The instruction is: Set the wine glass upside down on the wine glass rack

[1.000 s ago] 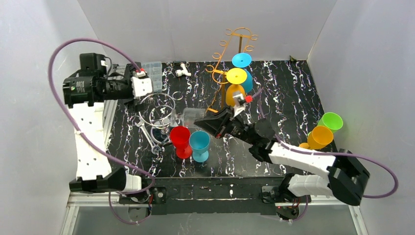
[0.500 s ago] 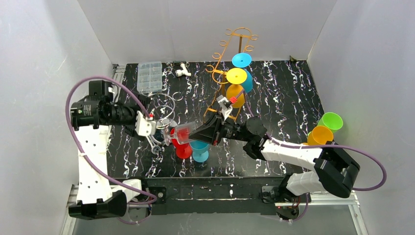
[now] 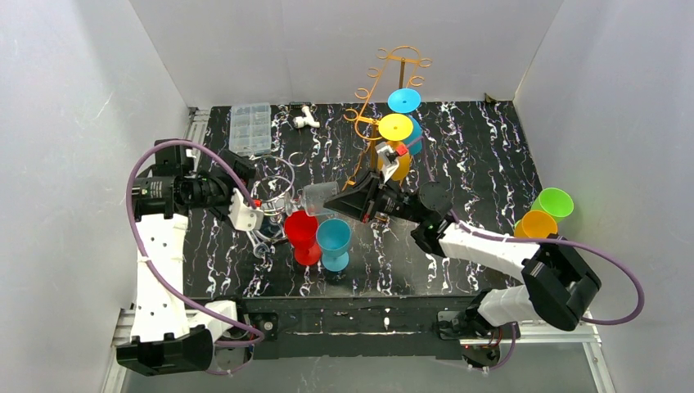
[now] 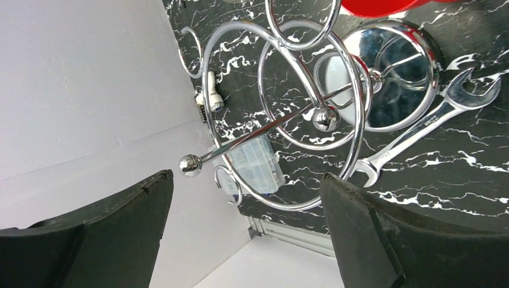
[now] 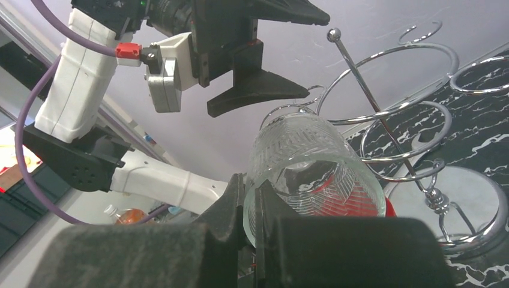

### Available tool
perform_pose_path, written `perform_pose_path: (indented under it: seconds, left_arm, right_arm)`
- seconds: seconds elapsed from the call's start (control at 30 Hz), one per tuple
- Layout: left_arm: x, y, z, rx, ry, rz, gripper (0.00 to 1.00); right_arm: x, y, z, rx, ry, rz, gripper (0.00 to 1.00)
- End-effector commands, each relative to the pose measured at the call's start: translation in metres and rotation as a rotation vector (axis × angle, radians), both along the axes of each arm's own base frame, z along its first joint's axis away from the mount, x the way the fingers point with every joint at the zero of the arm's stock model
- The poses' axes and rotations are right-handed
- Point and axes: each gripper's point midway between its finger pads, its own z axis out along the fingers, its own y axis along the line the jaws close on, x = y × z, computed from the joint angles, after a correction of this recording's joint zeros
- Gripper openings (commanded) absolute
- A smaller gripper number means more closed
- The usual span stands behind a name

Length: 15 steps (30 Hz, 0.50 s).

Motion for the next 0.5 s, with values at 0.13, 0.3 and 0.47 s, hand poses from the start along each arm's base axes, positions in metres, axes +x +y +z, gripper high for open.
perform_pose_path:
  seconds: [0.13, 0.3, 0.47]
  left_arm:
    - [0.01, -0.021, 0.022, 0.096, -0.249, -0.237, 0.77]
    - [0.017, -0.028, 0.026, 0.075, -0.22, -0.238, 0.68]
    - [0.02, -0.039, 0.019, 0.143, -0.246, -0.327, 0.71]
  right_arm:
    - [0.03, -0.025, 0.049, 0.062, -0.152, -0.094, 0.01]
    - [0.048, -0.035, 0.059, 0.039, -0.199, -0.15, 0.01]
    - [0.045, -0.031, 0.076, 0.08, -0.212, -0.11, 0.01]
